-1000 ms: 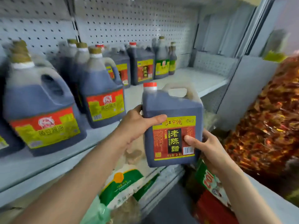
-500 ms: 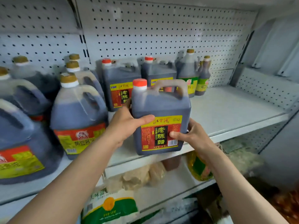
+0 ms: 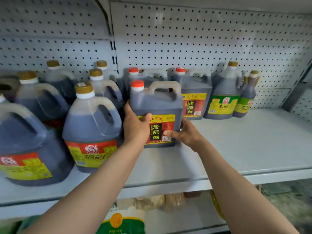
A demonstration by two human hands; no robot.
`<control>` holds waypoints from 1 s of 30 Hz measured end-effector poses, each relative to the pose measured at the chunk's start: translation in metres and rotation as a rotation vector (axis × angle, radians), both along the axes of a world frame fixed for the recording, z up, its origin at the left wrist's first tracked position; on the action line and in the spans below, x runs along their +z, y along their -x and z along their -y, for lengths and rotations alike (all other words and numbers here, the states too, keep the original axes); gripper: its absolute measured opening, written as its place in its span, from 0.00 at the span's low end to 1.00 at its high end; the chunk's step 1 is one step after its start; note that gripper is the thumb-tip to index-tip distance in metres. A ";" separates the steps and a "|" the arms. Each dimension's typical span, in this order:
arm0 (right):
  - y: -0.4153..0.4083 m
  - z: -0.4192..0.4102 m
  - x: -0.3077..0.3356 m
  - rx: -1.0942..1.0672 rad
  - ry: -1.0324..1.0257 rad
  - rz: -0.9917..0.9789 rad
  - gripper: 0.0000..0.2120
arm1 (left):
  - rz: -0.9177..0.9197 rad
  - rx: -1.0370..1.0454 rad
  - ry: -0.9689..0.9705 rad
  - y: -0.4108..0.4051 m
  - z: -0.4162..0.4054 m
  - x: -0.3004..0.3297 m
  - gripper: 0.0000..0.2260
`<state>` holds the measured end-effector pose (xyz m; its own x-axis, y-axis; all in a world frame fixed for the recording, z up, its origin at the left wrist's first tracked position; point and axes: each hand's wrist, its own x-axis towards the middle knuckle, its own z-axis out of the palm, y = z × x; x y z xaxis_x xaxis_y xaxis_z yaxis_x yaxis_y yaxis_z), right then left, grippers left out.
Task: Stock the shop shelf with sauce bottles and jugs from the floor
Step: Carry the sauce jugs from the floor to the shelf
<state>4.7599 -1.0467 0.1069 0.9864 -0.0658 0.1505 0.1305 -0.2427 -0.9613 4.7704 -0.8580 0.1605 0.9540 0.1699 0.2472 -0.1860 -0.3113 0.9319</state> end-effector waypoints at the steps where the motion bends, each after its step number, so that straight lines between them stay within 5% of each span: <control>1: -0.005 -0.001 0.000 0.013 -0.001 0.002 0.35 | -0.003 0.012 0.008 -0.003 0.002 0.000 0.33; 20: -0.027 -0.007 0.010 -0.017 0.137 -0.131 0.37 | -0.064 0.010 0.006 -0.022 0.007 -0.003 0.33; 30: 0.071 -0.020 0.018 -0.457 0.634 -0.216 0.38 | -0.148 -0.145 -0.143 0.049 -0.001 -0.043 0.42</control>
